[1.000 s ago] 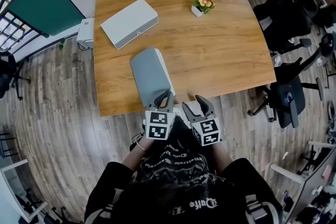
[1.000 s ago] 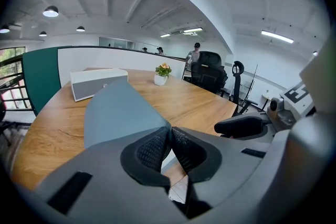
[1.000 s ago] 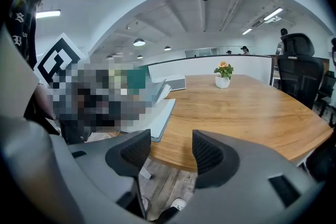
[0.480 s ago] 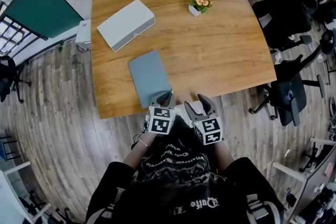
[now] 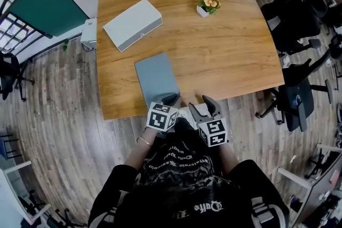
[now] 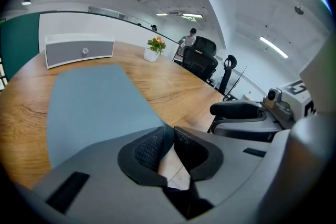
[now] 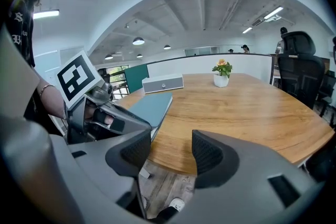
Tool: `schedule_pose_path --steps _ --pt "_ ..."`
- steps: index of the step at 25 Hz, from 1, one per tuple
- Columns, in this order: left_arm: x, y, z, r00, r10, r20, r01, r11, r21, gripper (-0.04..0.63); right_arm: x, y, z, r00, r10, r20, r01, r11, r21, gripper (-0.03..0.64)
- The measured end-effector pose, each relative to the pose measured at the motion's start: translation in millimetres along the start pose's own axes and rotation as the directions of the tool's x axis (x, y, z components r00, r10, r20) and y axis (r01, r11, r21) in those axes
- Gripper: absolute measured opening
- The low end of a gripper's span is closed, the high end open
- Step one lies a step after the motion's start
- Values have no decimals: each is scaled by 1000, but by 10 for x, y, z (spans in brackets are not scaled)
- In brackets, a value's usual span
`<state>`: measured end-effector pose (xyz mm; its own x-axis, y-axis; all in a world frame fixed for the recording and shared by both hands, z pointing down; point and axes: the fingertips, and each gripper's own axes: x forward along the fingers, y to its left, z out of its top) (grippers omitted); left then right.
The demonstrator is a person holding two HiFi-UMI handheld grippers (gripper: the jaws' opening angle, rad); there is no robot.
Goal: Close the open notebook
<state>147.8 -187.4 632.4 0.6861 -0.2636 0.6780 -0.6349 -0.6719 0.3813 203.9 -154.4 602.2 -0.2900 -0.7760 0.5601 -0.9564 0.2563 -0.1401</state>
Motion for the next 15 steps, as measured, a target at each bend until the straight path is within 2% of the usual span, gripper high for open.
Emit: schedule_pose_path --steps 3,7,12,15 --pt "-9 -20 5 998 -55 -14 54 998 -34 80 -3 6 25 1000 -2 7 2 1000 0 242" --pt "-19 -100 7 994 -108 -14 108 994 -27 146 -26 -16 54 1000 -16 27 15 1000 26 242" --pt "-80 -259 28 978 -208 27 209 975 -76 279 -100 -15 143 998 -34 57 32 999 38 241" --pt "-151 -279 26 976 -214 36 216 973 -82 301 -148 25 271 995 -33 93 30 999 32 242"
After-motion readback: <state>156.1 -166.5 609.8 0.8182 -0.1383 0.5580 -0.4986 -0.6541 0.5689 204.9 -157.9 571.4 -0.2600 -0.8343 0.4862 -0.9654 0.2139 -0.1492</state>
